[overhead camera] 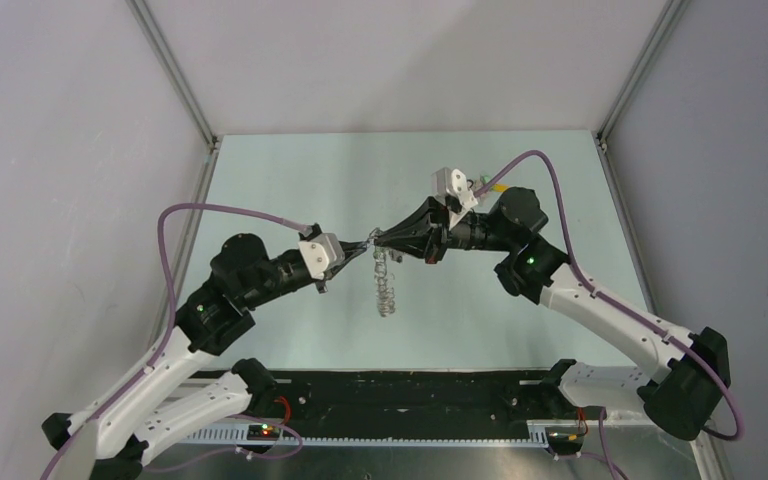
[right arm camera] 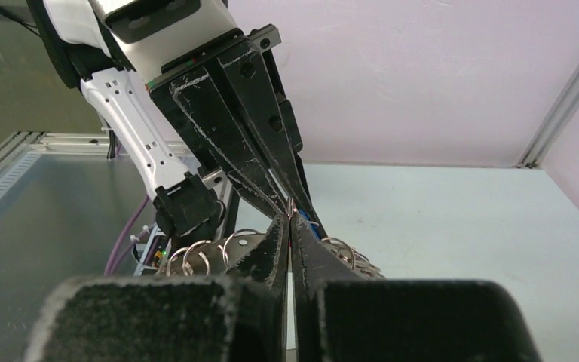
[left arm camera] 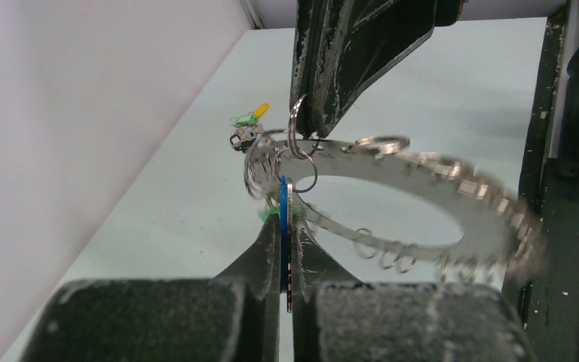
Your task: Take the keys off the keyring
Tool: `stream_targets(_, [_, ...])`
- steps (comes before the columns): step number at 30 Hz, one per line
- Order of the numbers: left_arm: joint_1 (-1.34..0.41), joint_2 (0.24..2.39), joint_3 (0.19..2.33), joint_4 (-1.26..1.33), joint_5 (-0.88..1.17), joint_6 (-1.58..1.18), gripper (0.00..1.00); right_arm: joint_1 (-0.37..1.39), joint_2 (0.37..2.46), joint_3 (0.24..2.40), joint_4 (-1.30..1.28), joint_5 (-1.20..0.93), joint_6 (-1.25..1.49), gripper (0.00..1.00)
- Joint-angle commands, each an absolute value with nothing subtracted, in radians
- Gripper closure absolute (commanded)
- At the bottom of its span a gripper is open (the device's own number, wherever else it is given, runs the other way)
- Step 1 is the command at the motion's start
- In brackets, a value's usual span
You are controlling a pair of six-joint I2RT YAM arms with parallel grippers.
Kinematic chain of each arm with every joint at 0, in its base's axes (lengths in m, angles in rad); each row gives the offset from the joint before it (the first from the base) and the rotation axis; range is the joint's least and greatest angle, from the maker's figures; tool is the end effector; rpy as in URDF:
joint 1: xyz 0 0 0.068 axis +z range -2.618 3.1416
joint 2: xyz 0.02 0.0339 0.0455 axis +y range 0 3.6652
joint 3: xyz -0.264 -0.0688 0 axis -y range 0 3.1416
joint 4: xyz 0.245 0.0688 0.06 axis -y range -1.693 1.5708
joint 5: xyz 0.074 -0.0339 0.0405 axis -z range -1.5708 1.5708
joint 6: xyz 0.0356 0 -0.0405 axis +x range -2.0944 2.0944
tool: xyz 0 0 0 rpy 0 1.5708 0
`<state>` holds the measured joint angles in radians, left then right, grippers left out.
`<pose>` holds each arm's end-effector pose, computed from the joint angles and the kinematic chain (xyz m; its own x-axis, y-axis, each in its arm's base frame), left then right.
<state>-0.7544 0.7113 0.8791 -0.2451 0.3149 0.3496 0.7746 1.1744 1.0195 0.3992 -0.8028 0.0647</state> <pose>0.1084 -0.1170 0.3776 0.2472 0.2146 -0.9449 0.8425 0.4341 0.3190 0.1716 0.2038 0.4024 0.1088 0.1694 -0.9795 -0.9938 -0.0026 -0.1109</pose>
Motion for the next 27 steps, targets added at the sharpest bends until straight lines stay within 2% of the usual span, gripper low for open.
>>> stream_targets(1, [-0.749,0.712,0.890,-0.226,0.306,0.359,1.00,0.774,1.174,1.055,0.536,-0.821,0.135,1.00])
stream_targets(9, [-0.749,0.718,0.891,-0.226,0.294,0.357,1.00,0.780,1.193,1.054,0.590,-0.833,0.198,1.00])
stream_targets(13, [-0.750,0.702,0.889,-0.226,0.210,0.367,1.00,0.778,1.200,1.055,0.628,-0.882,0.262,1.00])
stream_targets(27, [-0.746,0.688,0.893,-0.225,0.107,0.376,1.00,0.791,1.204,1.057,0.508,-0.977,0.360,1.00])
